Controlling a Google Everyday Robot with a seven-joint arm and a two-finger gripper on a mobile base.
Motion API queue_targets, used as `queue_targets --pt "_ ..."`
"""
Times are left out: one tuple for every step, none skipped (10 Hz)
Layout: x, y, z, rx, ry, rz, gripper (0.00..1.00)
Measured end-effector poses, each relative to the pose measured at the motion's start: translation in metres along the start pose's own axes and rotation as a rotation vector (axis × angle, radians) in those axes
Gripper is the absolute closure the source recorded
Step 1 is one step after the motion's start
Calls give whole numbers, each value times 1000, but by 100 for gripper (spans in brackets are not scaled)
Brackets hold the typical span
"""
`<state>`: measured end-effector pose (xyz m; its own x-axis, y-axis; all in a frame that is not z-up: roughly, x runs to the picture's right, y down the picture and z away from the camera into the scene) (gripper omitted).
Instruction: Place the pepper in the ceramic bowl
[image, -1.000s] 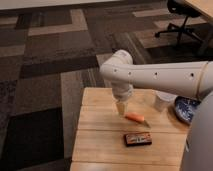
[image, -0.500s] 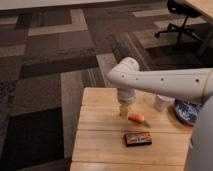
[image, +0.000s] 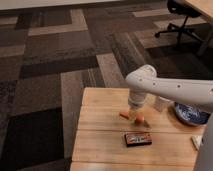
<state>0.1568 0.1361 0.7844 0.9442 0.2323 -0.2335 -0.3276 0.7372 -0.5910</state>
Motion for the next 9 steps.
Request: queue_targets --pt "2 2 6 -4 -6 -17 35" --pt "3 4 9 -7 -11 -18 35" --pt "10 7 16 -10 -19 -10 35" --pt "13 9 18 -11 -22 -10 35" --pt "14 10 21 -8 -24 -12 37" --pt "16 11 21 -5 -23 -10 53" --pt "18 11 20 -2 -23 -4 69" --pt "18 11 20 -1 -22 -4 75" --pt "23 14 15 -18 1 8 95"
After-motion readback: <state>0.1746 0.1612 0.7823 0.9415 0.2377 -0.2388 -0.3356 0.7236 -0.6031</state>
